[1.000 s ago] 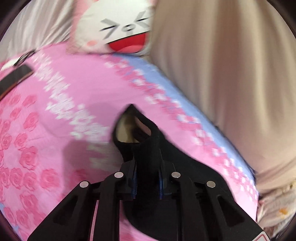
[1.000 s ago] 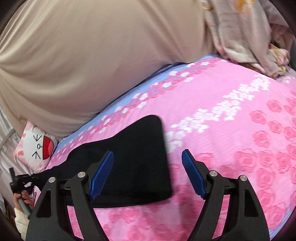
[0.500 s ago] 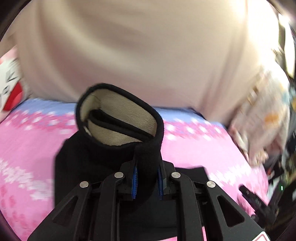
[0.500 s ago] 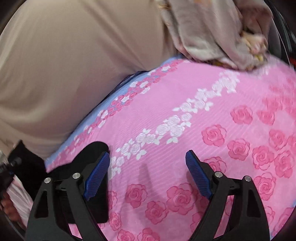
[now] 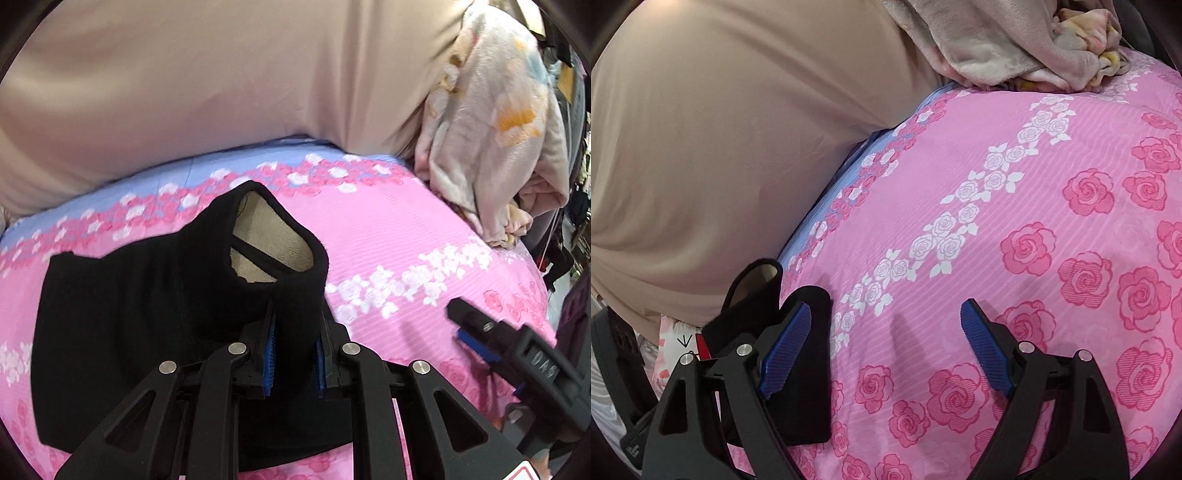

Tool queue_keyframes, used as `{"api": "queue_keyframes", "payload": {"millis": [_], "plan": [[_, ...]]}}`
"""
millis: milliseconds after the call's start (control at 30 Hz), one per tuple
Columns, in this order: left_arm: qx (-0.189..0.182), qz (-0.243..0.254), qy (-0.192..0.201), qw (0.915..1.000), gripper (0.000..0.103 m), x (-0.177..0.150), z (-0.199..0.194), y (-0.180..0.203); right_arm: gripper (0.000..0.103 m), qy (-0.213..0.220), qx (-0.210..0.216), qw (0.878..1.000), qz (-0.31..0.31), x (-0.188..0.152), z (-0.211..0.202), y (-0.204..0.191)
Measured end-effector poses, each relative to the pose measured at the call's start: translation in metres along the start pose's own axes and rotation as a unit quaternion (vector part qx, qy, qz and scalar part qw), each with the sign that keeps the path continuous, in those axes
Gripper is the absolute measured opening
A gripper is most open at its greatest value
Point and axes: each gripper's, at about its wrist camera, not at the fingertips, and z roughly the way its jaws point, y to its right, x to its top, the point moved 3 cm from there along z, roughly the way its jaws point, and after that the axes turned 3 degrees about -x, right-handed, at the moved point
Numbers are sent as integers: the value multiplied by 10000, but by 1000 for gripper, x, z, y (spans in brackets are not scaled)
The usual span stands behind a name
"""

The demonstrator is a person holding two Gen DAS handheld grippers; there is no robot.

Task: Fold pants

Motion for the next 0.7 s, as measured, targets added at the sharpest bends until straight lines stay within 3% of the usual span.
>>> {"api": "queue_keyframes", "payload": {"millis": [133, 233, 267, 333, 400, 467, 533, 567, 700], "plan": [[281, 313, -452, 9981, 18, -16, 31, 11, 81, -5, 47, 10000, 12, 0, 1, 0], [326, 284, -193, 9989, 19, -22, 19, 12, 81, 12, 72, 10000, 38, 0, -1, 0], [231, 209, -112, 9995, 22, -21, 8, 11, 81, 14, 74, 10000, 42, -1, -1, 0], [-264, 60, 1, 9996, 36, -17, -11, 6, 81, 4, 36, 10000, 26, -1, -1, 0], [-818, -223, 318, 9959, 40, -10, -41, -8, 81, 3, 7, 10000, 25, -1, -1, 1], [-945, -281, 846, 9915, 64, -2, -74, -24, 81, -9, -28, 10000, 15, -1, 0, 0], [-746, -265, 1207, 9895, 66, 7, -98, -43, 81, -28, -48, 10000, 17, -1, -1, -1], [-476, -280, 1351, 9893, 68, 12, -109, -60, 82, -38, -4, 10000, 30, -1, -1, -2], [761, -709, 1009, 9894, 74, 17, -109, -148, 82, -157, 88, 9993, -324, -3, -7, -22]]}}
